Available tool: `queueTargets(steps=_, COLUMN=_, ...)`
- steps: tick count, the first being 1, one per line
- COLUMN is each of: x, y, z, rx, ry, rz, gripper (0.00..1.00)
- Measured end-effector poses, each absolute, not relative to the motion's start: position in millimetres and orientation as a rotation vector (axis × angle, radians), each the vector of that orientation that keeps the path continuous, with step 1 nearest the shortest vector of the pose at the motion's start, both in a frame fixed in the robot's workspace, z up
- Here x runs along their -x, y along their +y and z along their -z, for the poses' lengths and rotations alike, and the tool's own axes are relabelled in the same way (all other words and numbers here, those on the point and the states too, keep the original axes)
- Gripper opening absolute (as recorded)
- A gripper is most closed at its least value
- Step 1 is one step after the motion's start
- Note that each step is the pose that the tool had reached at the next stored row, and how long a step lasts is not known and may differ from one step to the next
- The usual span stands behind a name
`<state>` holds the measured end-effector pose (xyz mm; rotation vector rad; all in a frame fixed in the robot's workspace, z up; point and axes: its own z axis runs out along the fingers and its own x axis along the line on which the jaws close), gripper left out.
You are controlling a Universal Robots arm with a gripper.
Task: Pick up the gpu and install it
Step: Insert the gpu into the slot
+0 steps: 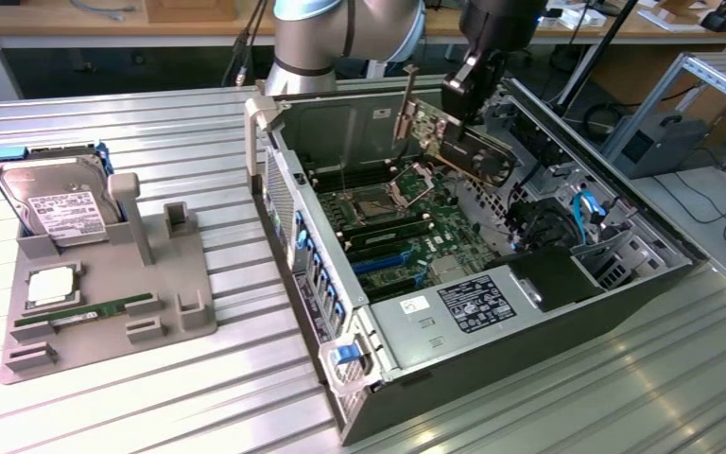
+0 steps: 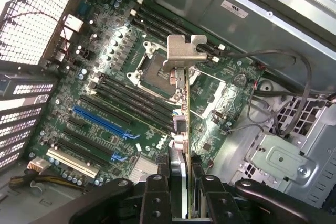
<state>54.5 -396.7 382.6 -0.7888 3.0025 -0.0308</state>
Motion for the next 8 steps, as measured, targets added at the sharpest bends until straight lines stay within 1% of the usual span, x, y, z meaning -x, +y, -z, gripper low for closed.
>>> queueTargets(steps=8, x=-54.5, y=-396.7, z=-382.3, rx=0.913, ry=2.966, rz=0.028, gripper=0.27)
